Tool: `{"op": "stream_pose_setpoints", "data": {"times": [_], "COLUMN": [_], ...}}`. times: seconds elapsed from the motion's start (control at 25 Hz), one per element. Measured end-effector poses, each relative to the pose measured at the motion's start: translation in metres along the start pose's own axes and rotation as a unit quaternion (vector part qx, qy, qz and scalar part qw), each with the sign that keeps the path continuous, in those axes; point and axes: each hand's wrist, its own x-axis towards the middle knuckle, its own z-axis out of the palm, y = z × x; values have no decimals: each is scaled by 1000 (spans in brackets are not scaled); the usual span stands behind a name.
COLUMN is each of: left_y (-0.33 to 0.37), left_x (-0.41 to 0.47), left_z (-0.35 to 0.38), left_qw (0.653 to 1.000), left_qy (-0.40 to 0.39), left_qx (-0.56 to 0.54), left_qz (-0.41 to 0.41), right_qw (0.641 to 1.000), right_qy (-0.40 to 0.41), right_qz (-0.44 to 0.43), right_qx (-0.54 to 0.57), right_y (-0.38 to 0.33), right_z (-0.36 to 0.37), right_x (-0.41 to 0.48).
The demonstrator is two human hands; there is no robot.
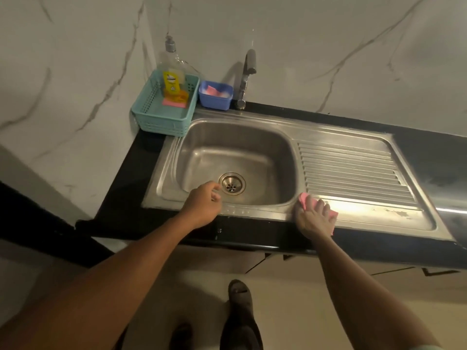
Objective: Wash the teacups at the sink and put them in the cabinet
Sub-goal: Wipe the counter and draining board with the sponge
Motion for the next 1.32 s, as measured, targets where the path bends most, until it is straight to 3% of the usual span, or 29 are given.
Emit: {"op": "stream_pose_setpoints", "data": {"times": [0.24, 0.44, 0.52, 0.56, 0.6, 0.64, 0.68, 0.72, 0.76, 0.84, 0.92, 1.0, 1.04, 1.12, 1.24, 1.32], "left_y": [-25, -21, -16, -13, -10, -8, -7, -6, -5, -5, -11, -18, -22, -27, -32, -34], "left_x": [-7, 5, 6, 5, 4, 4, 4, 2, 0, -5, -10, -16, -19, -23, -25, -25], "left_z": [-20, -22, -27, -31, -36, -40, -44, -47, -49, -47, -41, -33, -29, -24, -24, -27], "left_qw": [998, 993, 986, 981, 976, 972, 970, 972, 975, 983, 986, 989, 991, 994, 995, 995], "left_qy": [49, 102, 156, 188, 216, 234, 239, 230, 214, 175, 154, 134, 120, 92, 86, 89], "left_qx": [-4, -26, -35, -31, -26, -26, -35, -47, -59, -58, -49, -40, -35, -37, -38, -40], "left_qz": [-26, -46, -50, -43, -32, -16, -2, 6, 13, 25, 37, 37, 36, 34, 32, 32], "right_qw": [1000, 984, 967, 934, 868, 788, 718, 695, 715, 807, 907, 984, 991, 979, 973, 978], "right_qy": [-12, -106, -147, -201, -258, -297, -299, -256, -190, -24, 99, 81, 46, 11, 85, 90], "right_qz": [-25, -137, -192, -211, -207, -143, -92, -58, -66, -137, -175, -142, -121, -121, -156, -156], "right_qx": [-6, -35, 83, 207, 370, 520, 622, 670, 669, 574, 370, 74, -47, -165, -149, -102], "right_y": [-109, -216, -256, -269, -277, -279, -277, -265, -245, -179, -94, -21, -2, 4, -49, -89], "right_z": [15, 7, 5, -1, -10, -21, -34, -47, -61, -80, -88, -73, -63, -36, -14, -3], "right_x": [-47, -90, -86, -84, -81, -76, -71, -66, -59, -34, -2, 22, 19, -6, -47, -62]}}
